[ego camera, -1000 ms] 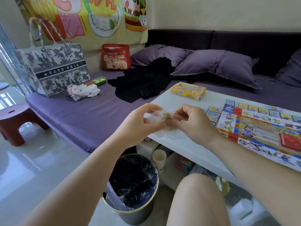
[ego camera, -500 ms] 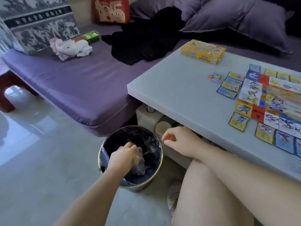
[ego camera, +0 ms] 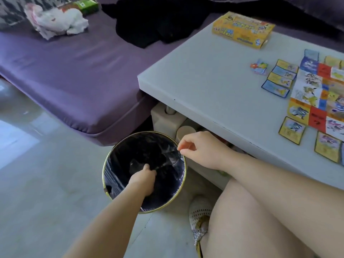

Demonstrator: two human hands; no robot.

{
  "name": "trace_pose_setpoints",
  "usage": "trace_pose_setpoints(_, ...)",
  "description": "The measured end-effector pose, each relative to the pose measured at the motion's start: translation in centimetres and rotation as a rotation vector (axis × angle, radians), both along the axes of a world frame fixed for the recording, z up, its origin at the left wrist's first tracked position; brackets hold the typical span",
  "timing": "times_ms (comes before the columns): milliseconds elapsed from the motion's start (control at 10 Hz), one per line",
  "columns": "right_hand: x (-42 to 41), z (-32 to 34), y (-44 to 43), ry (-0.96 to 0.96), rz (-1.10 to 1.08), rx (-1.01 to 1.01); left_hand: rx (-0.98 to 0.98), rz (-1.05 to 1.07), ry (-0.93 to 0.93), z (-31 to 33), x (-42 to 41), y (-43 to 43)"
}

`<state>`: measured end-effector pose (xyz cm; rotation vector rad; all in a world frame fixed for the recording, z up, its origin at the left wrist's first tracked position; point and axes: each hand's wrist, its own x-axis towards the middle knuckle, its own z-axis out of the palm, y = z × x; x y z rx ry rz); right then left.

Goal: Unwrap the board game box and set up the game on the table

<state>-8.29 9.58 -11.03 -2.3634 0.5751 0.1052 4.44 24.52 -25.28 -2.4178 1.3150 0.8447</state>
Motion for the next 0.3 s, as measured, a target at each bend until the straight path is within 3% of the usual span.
trace_pose_setpoints(200, -0.7, 1.6, 0.7, -0.005, -0.003, -0.005, -0.125, 0.090, 0.147, 1.7, 1.2, 0.0)
trace_pose_setpoints(300, -0.8, 3.9, 0.9, -0.031, -0.005, -0.018, -0.208, 0.101, 0.100, 4.1, 1.4, -0.2)
